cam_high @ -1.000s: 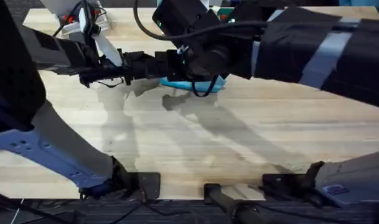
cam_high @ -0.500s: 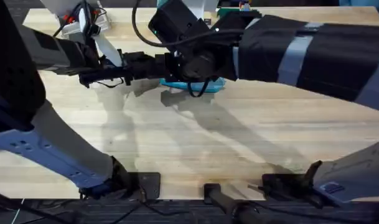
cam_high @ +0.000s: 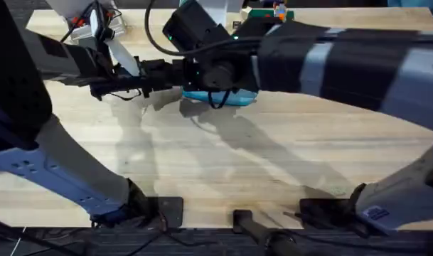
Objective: Unzip the bag, pick up the pens from the table one at a time and place them inside, then zip the bag closed.
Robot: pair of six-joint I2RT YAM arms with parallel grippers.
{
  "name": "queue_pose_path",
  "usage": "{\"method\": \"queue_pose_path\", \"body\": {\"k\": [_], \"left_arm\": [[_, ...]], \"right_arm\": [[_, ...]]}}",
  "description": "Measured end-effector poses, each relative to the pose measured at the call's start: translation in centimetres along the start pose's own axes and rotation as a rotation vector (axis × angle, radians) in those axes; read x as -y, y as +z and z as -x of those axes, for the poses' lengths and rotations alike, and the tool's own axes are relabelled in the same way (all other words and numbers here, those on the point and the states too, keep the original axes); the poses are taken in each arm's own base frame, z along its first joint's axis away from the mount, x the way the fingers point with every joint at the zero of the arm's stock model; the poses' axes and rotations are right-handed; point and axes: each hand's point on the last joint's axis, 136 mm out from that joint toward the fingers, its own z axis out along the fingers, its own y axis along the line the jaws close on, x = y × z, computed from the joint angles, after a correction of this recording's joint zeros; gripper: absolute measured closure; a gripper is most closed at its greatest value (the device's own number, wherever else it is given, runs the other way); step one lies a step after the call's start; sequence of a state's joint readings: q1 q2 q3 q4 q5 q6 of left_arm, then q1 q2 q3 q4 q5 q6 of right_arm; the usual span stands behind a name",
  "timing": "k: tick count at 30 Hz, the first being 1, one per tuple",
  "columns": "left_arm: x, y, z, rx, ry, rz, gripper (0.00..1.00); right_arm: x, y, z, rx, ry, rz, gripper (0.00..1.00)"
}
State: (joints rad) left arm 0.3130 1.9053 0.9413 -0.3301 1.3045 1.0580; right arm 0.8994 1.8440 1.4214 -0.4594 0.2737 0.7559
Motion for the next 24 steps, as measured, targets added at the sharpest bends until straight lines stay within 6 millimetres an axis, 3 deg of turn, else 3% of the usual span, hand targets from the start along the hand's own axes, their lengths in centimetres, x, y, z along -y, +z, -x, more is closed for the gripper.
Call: {"method": "queue_pose_path", "body": {"k": [4,12,24], "left_arm": [[0.0,0.0,0.0,0.000,0.000,0.000,0.959],[0.0,0.0,0.0,0.000,0.000,0.000,0.959],[0.0,0.0,0.0,0.000,-0.001,0.000,0.959]], "right_arm": [[0.1,1.0,0.1,-0.007,-0.008,-0.036,0.049],[-0.3,0.8,1.4,0.030,-0.005,-0.061,0.081],[0.6,2.1,0.8,0.021,-0.014,-0.111,0.094]]}}
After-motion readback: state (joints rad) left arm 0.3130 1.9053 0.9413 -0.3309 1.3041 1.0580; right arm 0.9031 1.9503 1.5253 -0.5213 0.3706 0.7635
